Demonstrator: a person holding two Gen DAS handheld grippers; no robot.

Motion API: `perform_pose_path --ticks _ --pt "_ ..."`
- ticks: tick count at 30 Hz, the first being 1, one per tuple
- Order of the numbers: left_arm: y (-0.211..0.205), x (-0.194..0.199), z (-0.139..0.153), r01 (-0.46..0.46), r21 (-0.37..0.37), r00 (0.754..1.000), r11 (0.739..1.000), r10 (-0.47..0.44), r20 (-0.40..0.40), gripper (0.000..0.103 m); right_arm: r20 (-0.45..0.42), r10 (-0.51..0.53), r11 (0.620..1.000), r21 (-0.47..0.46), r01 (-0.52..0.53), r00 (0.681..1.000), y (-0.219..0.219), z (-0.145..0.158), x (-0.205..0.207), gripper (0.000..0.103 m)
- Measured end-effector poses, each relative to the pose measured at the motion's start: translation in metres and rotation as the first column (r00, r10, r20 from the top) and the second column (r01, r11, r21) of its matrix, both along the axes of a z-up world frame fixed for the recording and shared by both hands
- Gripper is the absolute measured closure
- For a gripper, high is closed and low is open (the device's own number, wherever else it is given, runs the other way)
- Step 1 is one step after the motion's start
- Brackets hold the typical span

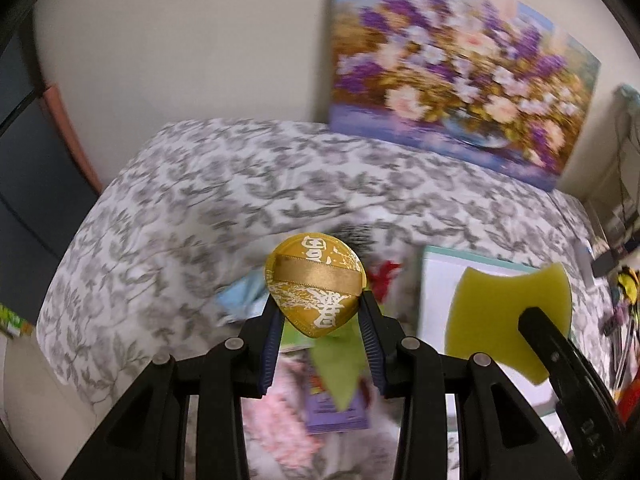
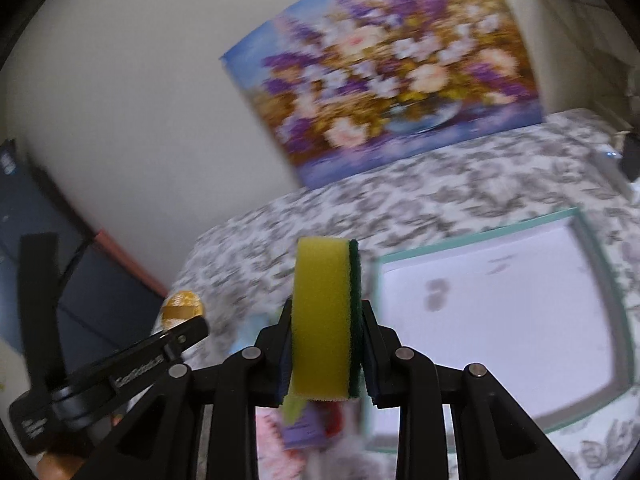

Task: Organize soft objects
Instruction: 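Carry both items into the white tray and open both tools to release them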

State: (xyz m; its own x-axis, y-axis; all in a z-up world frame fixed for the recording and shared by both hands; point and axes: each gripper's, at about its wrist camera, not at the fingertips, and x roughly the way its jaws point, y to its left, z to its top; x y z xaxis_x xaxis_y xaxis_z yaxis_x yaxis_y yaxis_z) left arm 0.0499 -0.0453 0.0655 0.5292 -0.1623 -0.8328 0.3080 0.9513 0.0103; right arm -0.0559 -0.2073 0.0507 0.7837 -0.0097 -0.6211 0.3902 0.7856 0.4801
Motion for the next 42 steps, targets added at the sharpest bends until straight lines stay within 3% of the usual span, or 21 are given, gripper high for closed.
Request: perform_pose_path --ticks 9,18,25,36,42 --pt "-0.084 -0.016 -0.033 0.182 0.009 0.982 0.983 -0.181 -0.048 0.063 -0.111 -0.228 0.97 -0.11 0.216 0.967 -0.062 -0.018 -0.023 0.072" --pt "-0.142 -0.023 -0.077 0.304 0.053 0.95 0.951 -0.299 -0.092 0.062 -0.173 -0.367 0.925 0.038 0.379 0.914 -0.129 -0.057 -0.055 0.072" --pt "-0.162 -0.022 -0.096 0.345 0.062 0.936 0.937 -0.339 -0.092 0.06 -0.173 -0.38 0.911 0.103 0.4 0.909 -0.144 -0.068 -0.063 0.071" --pt "-0.158 -0.012 -0.098 0.315 0.034 0.944 0.948 -0.309 -0.116 0.056 -0.183 -0.317 0.945 0.023 0.326 0.931 -0.13 -0.061 -0.047 0.07" --pt "-0.157 -0.013 -0.099 0.317 0.036 0.942 0.948 -0.31 -0.125 0.047 -0.23 -0.309 0.947 0.01 0.32 0.923 -0.129 -0.071 -0.043 0.07"
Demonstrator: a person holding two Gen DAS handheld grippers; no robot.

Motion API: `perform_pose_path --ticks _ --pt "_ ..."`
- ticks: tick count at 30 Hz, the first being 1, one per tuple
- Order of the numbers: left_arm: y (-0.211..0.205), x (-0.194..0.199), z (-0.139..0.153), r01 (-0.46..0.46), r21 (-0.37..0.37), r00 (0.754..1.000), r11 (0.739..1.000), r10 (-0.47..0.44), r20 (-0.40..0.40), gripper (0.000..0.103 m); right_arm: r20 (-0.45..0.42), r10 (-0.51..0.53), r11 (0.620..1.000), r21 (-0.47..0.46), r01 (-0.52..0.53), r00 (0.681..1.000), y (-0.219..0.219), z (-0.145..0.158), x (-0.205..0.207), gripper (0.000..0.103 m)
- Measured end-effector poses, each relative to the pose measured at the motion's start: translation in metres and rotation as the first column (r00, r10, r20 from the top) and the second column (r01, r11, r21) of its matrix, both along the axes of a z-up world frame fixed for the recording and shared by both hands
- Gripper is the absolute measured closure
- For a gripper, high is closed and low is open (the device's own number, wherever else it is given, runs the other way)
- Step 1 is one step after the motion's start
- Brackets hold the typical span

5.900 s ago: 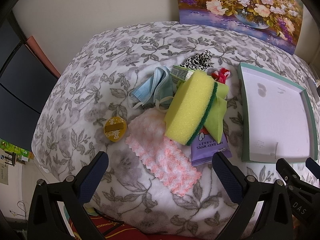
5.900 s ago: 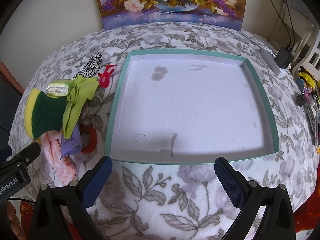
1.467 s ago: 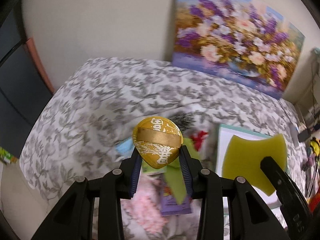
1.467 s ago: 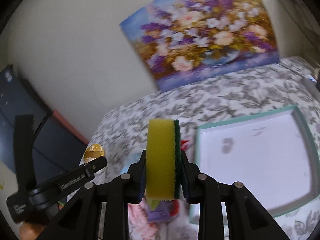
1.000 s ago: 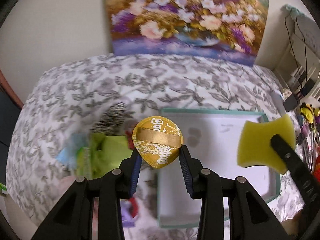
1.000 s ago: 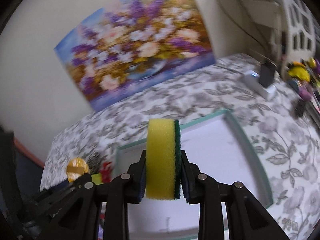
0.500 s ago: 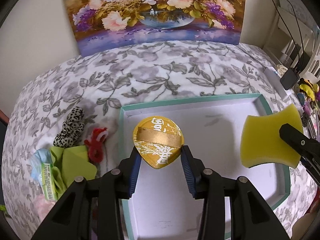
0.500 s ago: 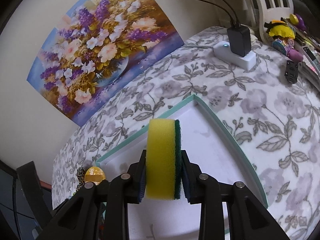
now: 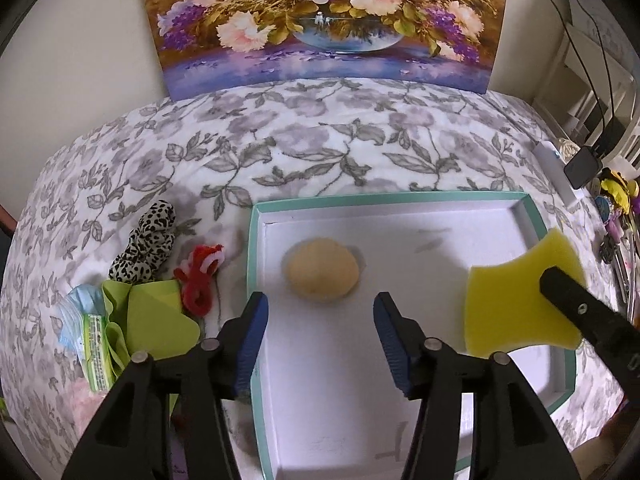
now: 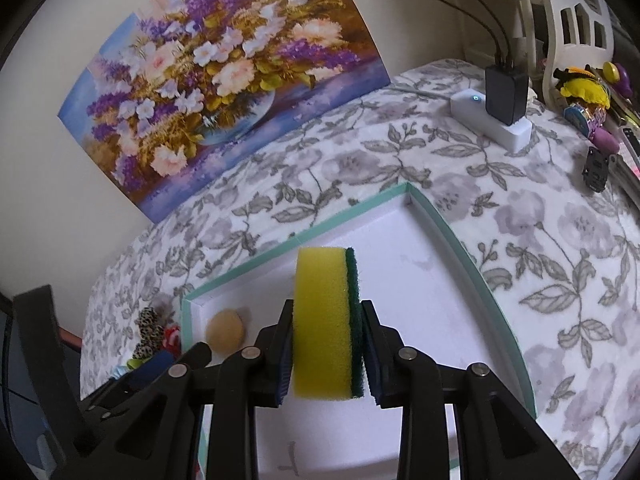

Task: Organize soft objects
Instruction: 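Carry both items into the white tray and open both tools to release them, then grasp the pink fluffy towel with the left tool while the right tool approaches the green cloth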

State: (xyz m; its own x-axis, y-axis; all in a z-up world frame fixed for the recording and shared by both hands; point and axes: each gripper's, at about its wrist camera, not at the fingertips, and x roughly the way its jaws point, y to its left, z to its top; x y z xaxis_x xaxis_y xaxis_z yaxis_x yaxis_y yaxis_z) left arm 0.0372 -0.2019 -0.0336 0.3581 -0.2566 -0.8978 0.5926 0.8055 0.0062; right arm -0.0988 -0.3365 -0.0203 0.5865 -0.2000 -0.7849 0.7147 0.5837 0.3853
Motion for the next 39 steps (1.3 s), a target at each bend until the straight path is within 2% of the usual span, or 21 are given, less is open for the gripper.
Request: perform_pose_path --ticks 3,5,6,7,9,14,17,19,20,23,26,39 --pt "0.003 0.002 0.001 -0.016 0.013 1.0 1.0 0.016 0.003 0.046 -0.025 0.001 1.0 0.0 -0.001 1.0 0.0 -0.004 0.001 0.066" --pt "0.005 0.003 0.001 -0.027 0.02 1.0 0.999 0.027 0.004 0.046 -0.037 -0.003 1.0 0.0 0.003 0.999 -0.001 -0.006 0.001 0.059" --pt "0.006 0.004 0.0 -0.032 0.022 0.999 0.999 0.032 0.004 0.042 -0.044 -0.006 1.0 0.001 0.006 0.999 -0.001 -0.007 0.001 0.053" --pt "0.007 0.005 0.0 -0.035 0.024 0.999 0.999 0.035 0.004 0.031 -0.05 -0.01 1.0 0.004 0.011 0.999 -0.002 -0.008 0.0 0.048" --pt "0.009 0.006 -0.001 -0.044 0.027 0.999 0.999 0.044 0.003 0.025 -0.06 -0.015 1.0 0.009 0.016 0.998 -0.003 -0.01 0.0 0.042" --pt "0.012 0.008 -0.001 -0.063 0.034 0.998 0.997 0.062 0.017 0.02 -0.072 -0.03 1.0 0.004 0.031 0.997 -0.005 -0.012 -0.002 0.03" --pt "0.013 0.011 -0.004 -0.077 0.048 0.997 0.996 0.076 0.017 0.019 -0.076 -0.039 0.999 -0.006 0.039 0.996 -0.005 -0.012 -0.003 0.016" --pt "0.016 0.013 -0.007 -0.092 0.056 0.996 0.994 0.092 0.013 0.019 -0.081 -0.047 0.999 -0.019 0.046 0.996 -0.005 -0.012 -0.003 0.002" --pt "0.017 0.014 -0.008 -0.102 0.061 0.995 0.993 0.101 0.012 0.019 -0.084 -0.05 0.999 -0.024 0.048 0.995 -0.005 -0.012 -0.003 0.0" --pt "0.021 0.017 -0.01 -0.123 0.064 0.992 0.99 0.123 0.002 0.018 -0.089 -0.06 0.998 -0.038 0.057 0.994 -0.005 -0.012 -0.004 0.0" --pt "0.025 0.022 -0.014 -0.146 0.054 0.988 0.988 0.149 -0.051 0.005 -0.091 -0.061 0.997 -0.047 0.057 0.994 -0.004 -0.012 -0.004 0.0" --pt "0.041 0.032 -0.015 -0.224 0.072 0.972 0.972 0.228 -0.057 0.004 -0.092 -0.008 0.996 -0.089 -0.001 0.996 0.006 -0.007 0.004 0.0"
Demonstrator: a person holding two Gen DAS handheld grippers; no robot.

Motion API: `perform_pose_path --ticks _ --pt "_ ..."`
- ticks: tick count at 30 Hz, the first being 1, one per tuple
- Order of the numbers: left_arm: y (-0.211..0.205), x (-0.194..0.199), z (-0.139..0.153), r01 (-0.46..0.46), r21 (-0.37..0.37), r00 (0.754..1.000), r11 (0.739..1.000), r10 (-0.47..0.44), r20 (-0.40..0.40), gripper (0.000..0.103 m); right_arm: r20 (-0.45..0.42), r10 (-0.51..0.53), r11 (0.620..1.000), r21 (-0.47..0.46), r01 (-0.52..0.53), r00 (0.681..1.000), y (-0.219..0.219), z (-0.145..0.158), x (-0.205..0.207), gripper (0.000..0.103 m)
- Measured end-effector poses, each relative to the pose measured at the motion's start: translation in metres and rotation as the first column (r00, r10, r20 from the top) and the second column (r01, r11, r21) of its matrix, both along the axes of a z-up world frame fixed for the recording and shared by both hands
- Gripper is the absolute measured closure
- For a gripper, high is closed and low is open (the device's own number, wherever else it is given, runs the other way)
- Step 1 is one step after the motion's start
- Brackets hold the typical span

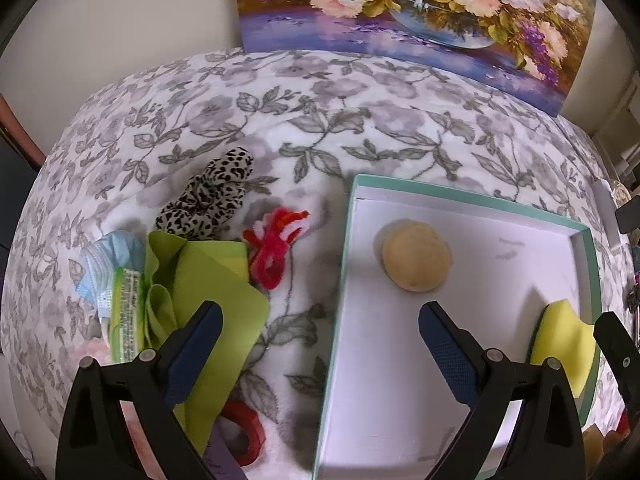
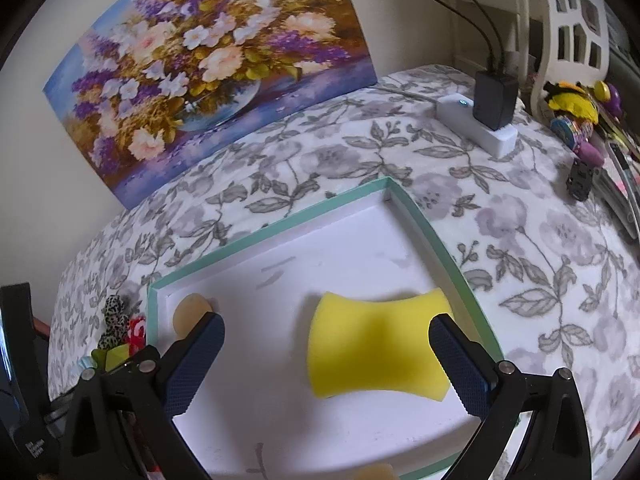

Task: Organize soft objects
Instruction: 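Grasp the pink fluffy towel with the left tool while the right tool approaches the green cloth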

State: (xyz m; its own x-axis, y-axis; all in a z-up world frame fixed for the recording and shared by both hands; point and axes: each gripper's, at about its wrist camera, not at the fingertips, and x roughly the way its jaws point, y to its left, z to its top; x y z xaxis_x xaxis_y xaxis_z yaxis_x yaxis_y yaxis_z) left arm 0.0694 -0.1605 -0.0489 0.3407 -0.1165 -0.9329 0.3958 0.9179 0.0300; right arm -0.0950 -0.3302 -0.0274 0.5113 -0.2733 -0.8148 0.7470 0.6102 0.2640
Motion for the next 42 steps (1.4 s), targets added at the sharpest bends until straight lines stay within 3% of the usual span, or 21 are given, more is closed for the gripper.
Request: perform_pose_path --ticks 5,10,14,27,42 --pt "0.007 0.002 0.003 -0.006 0.021 1.0 1.0 0.006 -0.011 0.004 -0.016 0.055 0.998 -0.01 -0.055 0.998 0.012 0.007 0.007 0.0" --pt "0.017 0.001 0.005 -0.006 0.046 0.999 0.999 0.008 -0.05 0.004 -0.125 0.122 0.991 -0.029 -0.127 0.985 0.031 0.008 0.015 0.0" --pt "0.031 -0.002 0.014 -0.017 0.056 0.998 0.998 0.02 -0.052 0.004 -0.18 0.151 0.989 0.032 -0.148 0.972 0.043 0.001 0.015 0.0" --pt "0.109 -0.017 0.049 -0.116 -0.002 0.993 0.993 0.116 0.006 0.004 -0.166 0.316 0.949 0.057 -0.311 0.934 0.107 0.008 0.029 0.0" --pt "0.202 -0.005 0.041 -0.281 -0.044 0.959 0.959 0.279 -0.04 0.004 -0.119 0.458 0.888 0.118 -0.445 0.881 0.165 0.004 0.064 0.0"
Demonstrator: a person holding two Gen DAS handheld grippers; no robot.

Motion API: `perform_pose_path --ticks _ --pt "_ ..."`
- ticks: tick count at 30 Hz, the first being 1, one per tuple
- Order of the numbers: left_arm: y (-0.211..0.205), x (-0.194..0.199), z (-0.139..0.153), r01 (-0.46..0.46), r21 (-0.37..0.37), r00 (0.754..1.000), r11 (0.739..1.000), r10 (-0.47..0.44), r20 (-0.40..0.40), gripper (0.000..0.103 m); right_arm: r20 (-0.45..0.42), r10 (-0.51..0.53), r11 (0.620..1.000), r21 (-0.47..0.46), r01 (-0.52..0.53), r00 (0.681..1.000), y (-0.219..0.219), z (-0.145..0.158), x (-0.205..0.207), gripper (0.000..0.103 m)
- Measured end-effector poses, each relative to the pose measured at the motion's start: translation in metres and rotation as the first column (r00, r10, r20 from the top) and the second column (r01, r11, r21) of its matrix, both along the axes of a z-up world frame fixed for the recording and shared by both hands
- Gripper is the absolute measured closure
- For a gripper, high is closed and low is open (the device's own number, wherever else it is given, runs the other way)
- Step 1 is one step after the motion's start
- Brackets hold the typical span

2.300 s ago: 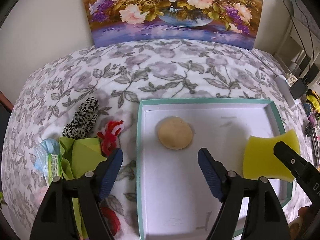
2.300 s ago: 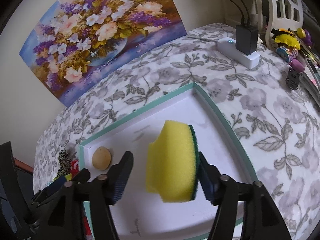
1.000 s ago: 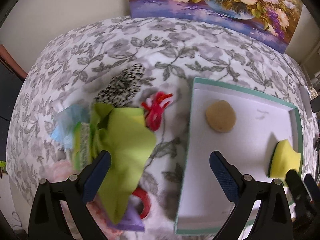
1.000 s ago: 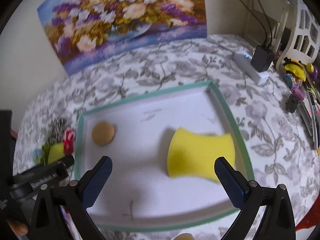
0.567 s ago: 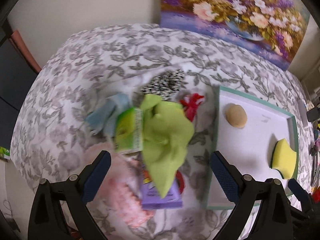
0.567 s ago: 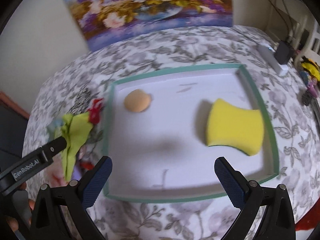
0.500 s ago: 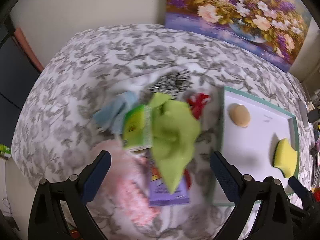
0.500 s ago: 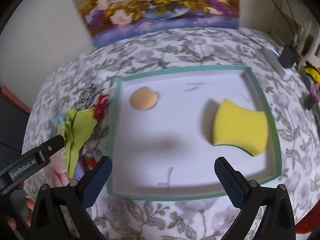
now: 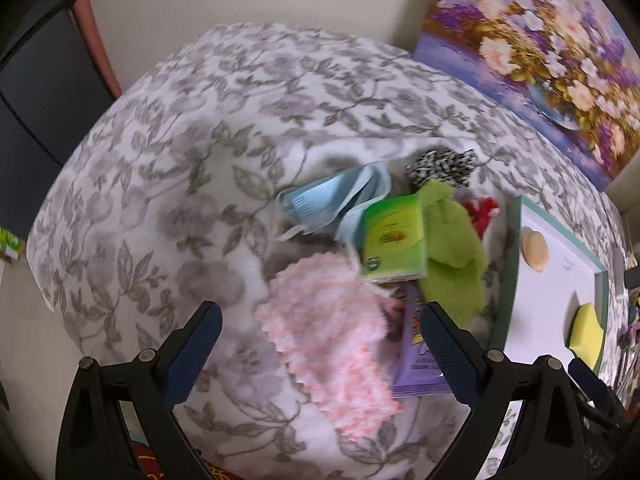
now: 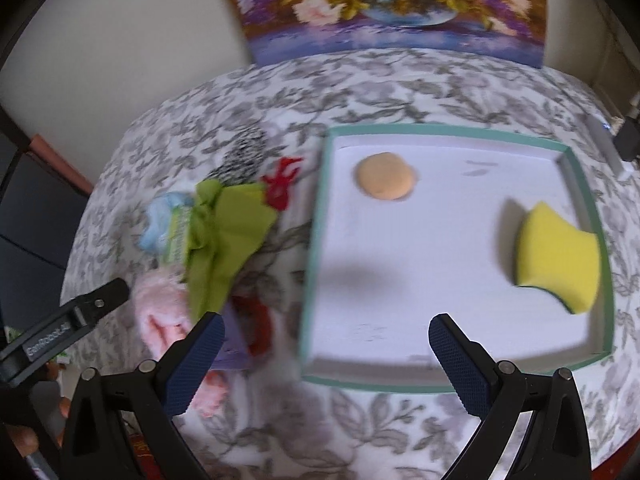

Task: Organize soft objects
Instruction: 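Grasp the pink fluffy towel with the left tool while the right tool approaches the green cloth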

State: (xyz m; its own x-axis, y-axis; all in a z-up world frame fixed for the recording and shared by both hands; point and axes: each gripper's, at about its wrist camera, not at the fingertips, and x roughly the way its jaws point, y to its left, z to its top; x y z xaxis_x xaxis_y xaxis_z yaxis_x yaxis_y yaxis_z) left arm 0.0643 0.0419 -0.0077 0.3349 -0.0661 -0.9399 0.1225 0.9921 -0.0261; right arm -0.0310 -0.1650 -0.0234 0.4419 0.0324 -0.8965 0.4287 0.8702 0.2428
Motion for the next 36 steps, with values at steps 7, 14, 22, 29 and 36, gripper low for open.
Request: perform_pose_path --ticks 7,14,22,29,36 --pt "0.019 0.002 -0.022 -0.049 -0.005 0.996 0.999 0.048 -0.074 0.004 -0.034 0.084 0.996 -0.004 -0.084 0.996 0.031 -0.01 0.013 0.0" --pt "0.017 0.006 -0.043 -0.058 -0.017 0.987 0.998 0.055 -0.148 0.004 -0.06 0.135 0.991 0.0 -0.135 0.989 0.047 -0.019 0.018 0.0" --pt "0.018 0.009 -0.068 -0.086 -0.058 0.973 0.995 0.071 -0.22 0.005 -0.072 0.136 0.99 -0.012 -0.137 0.988 0.05 -0.022 0.02 0.0" --pt "0.017 0.009 -0.078 -0.092 -0.07 0.969 0.993 0.073 -0.234 0.018 -0.082 0.134 0.991 -0.011 -0.136 0.987 0.048 -0.026 0.022 0.0" --pt "0.014 0.009 -0.086 -0.081 -0.109 0.969 0.991 0.053 -0.242 0.042 -0.086 0.116 0.993 -0.013 -0.117 0.99 0.043 -0.028 0.021 0.0"
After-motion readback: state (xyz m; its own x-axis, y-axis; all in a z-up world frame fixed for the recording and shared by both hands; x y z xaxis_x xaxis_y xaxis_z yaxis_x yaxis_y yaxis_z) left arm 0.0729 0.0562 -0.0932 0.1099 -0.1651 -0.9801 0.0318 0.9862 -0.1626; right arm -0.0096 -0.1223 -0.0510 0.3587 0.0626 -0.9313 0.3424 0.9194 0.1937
